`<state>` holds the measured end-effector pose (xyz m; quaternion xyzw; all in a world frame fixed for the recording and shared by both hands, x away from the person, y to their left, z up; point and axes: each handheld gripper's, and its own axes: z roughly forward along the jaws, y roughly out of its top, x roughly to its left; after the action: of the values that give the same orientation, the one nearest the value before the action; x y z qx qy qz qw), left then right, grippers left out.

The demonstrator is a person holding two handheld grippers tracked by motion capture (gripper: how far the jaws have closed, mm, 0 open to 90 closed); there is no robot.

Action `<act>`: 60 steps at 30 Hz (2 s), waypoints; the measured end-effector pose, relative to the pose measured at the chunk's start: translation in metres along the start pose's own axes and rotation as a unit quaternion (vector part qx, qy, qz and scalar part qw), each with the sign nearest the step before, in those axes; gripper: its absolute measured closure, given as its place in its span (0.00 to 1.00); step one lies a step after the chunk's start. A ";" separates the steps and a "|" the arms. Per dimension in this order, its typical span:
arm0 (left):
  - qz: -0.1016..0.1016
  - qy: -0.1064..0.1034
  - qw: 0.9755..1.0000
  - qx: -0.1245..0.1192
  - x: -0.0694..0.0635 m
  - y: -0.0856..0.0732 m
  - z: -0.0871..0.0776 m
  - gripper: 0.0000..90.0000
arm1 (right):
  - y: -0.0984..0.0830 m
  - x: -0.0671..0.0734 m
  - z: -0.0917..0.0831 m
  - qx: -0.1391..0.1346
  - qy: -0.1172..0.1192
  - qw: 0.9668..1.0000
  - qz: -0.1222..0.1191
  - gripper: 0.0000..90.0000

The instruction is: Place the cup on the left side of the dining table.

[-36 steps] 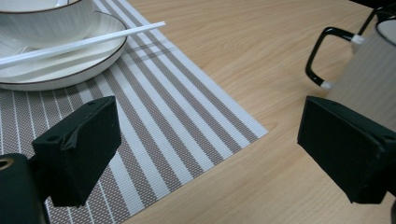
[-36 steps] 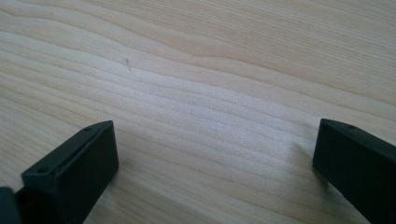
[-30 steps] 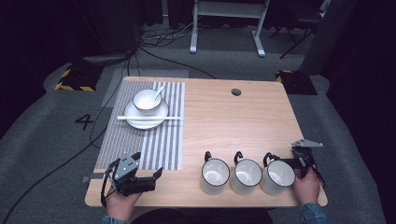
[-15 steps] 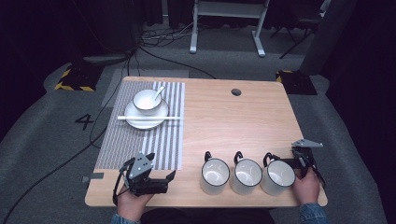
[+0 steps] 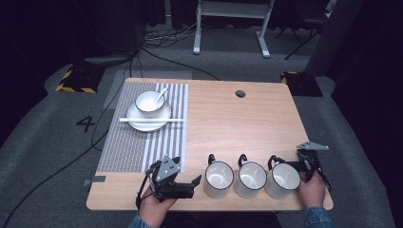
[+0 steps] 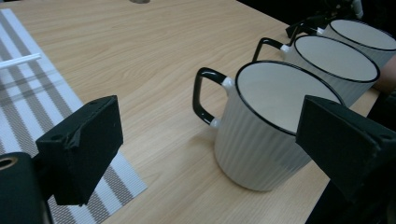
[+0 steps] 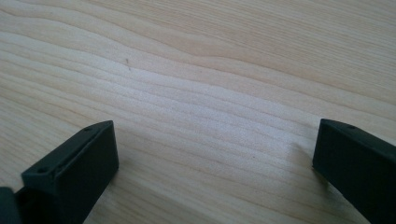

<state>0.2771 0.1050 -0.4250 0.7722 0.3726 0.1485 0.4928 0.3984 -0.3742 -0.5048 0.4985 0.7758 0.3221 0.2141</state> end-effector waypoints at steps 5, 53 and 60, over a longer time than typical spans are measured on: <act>-0.002 -0.014 1.000 0.007 -0.011 0.003 0.007 0.09 | 0.000 0.000 0.000 0.000 0.000 1.000 0.000 0.00; 0.058 -0.077 0.995 0.021 -0.034 -0.030 0.094 0.00 | 0.000 0.000 0.000 0.000 0.000 1.000 0.001 0.00; 0.083 -0.058 0.995 0.000 -0.041 -0.034 0.104 0.03 | 0.000 0.000 0.000 0.000 -0.001 1.000 0.000 0.00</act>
<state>0.2966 0.0162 -0.4975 0.8075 0.2784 0.1440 0.4997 0.3980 -0.3741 -0.5048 0.4985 0.7757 0.3218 0.2148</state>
